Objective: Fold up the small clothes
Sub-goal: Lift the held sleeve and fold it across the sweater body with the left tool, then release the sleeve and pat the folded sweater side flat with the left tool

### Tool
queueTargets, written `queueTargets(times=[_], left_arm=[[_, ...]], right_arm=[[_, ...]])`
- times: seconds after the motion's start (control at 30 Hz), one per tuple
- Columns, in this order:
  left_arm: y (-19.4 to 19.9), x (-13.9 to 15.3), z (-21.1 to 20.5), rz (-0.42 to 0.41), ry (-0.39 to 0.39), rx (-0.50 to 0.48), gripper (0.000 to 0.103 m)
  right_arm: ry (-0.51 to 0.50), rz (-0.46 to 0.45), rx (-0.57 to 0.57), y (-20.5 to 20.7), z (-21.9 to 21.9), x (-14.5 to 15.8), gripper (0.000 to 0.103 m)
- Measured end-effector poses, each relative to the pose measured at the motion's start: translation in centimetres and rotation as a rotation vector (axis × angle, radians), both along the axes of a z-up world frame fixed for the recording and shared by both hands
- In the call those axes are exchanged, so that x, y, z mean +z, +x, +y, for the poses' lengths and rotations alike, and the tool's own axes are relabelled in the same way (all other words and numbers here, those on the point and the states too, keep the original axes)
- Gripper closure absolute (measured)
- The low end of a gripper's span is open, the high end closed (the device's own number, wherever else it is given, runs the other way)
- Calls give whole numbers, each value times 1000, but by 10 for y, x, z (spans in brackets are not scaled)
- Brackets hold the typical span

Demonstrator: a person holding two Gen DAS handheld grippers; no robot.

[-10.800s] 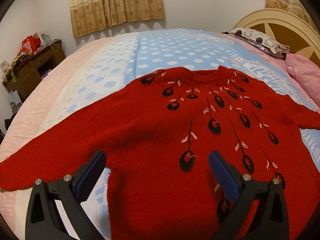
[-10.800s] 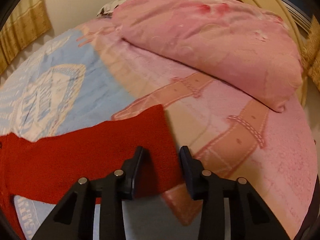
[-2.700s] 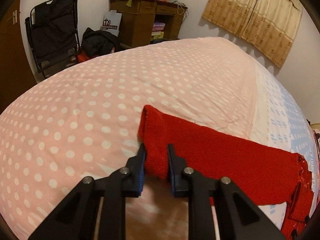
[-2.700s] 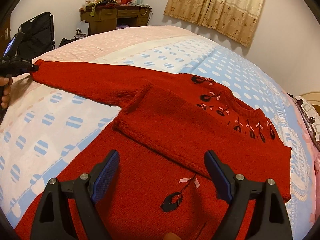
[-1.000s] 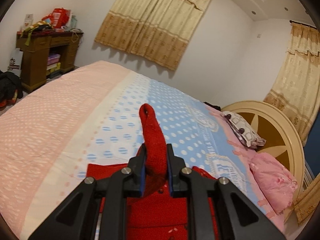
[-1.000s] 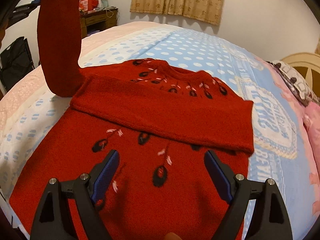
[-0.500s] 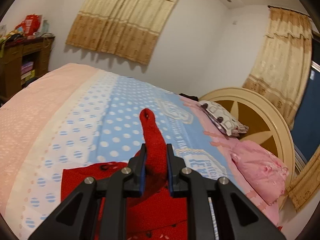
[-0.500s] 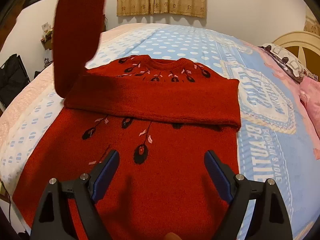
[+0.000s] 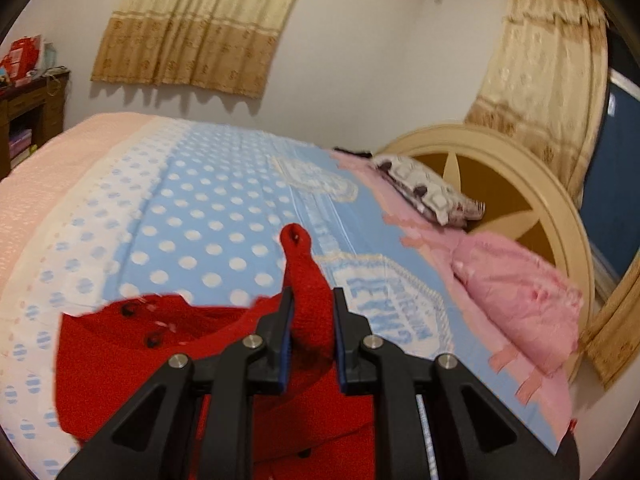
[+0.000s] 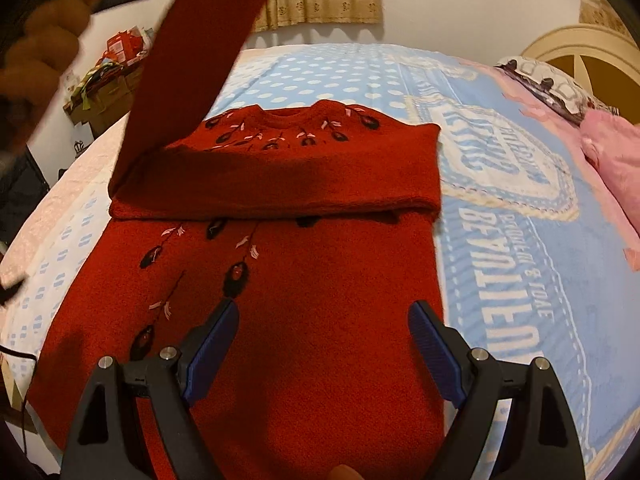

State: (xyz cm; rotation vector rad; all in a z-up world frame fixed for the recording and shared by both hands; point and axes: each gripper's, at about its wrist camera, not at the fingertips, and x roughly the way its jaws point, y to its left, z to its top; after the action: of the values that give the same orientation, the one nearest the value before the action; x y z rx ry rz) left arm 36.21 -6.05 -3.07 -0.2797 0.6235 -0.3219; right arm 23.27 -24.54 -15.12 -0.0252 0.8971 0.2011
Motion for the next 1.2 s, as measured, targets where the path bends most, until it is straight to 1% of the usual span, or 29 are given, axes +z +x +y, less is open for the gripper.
queueTargets(times=[0.17, 0.3, 0.37, 0.43, 0.5, 0.53, 0.57, 0.6, 0.67, 0.73, 0.77, 0.8, 0.83, 0.87, 0.93, 0.97, 1.03, 1.1, 1.17, 1.2], left_arm=[[9, -35, -40, 40, 83, -49, 86], [15, -68, -63, 96, 136, -104, 85], [15, -77, -70, 120, 172, -123, 82], [14, -78, -69, 131, 187, -140, 80], [9, -73, -62, 126, 203, -150, 66], [7, -72, -58, 116, 208, -149, 49], [2, -67, -52, 94, 214, -146, 37], [-7, -62, -41, 58, 223, -143, 33], [-18, -59, -27, 23, 254, -130, 22], [-34, -62, 2, -4, 313, -86, 16], [-37, -64, 12, -10, 330, -67, 14], [-45, -69, 31, -13, 370, -23, 13], [-46, -72, 40, -11, 392, 6, 12], [-52, -77, 59, -5, 423, 56, 12], [-58, -85, 82, 6, 463, 128, 12], [-62, -93, 97, 29, 489, 177, 11], [-66, -109, 118, 80, 482, 219, 10], [-66, -122, 134, 140, 447, 229, 10], [-70, -129, 147, 163, 409, 239, 10], [-72, -132, 149, 165, 395, 242, 10]], right_arm=[[-9, 1, -20, -8, -9, 2, 16], [-19, 14, -39, -12, -17, 0, 16], [-27, 22, -47, -13, -20, -2, 16], [-34, 30, -50, -14, -22, -5, 16], [-44, 41, -50, -16, -23, -9, 16], [-49, 48, -49, -16, -23, -10, 16], [-51, 52, -50, -15, -24, -11, 16], [-51, 54, -50, -15, -25, -11, 16], [-52, 58, -47, -14, -25, -10, 16], [-57, 57, -34, -12, -24, -5, 16], [-57, 55, -25, -10, -25, -1, 16], [-52, 54, -20, -8, -25, 1, 16], [-41, 55, -15, -5, -27, 5, 16], [-21, 53, -17, 1, -31, 13, 16], [2, 44, -34, 12, -36, 20, 16], [9, 27, -52, 22, -40, 26, 16], [21, 10, -76, 41, -44, 31, 16], [28, 10, -83, 59, -44, 31, 16], [47, 21, -94, 81, -43, 27, 16], [57, 35, -91, 88, -41, 25, 19]])
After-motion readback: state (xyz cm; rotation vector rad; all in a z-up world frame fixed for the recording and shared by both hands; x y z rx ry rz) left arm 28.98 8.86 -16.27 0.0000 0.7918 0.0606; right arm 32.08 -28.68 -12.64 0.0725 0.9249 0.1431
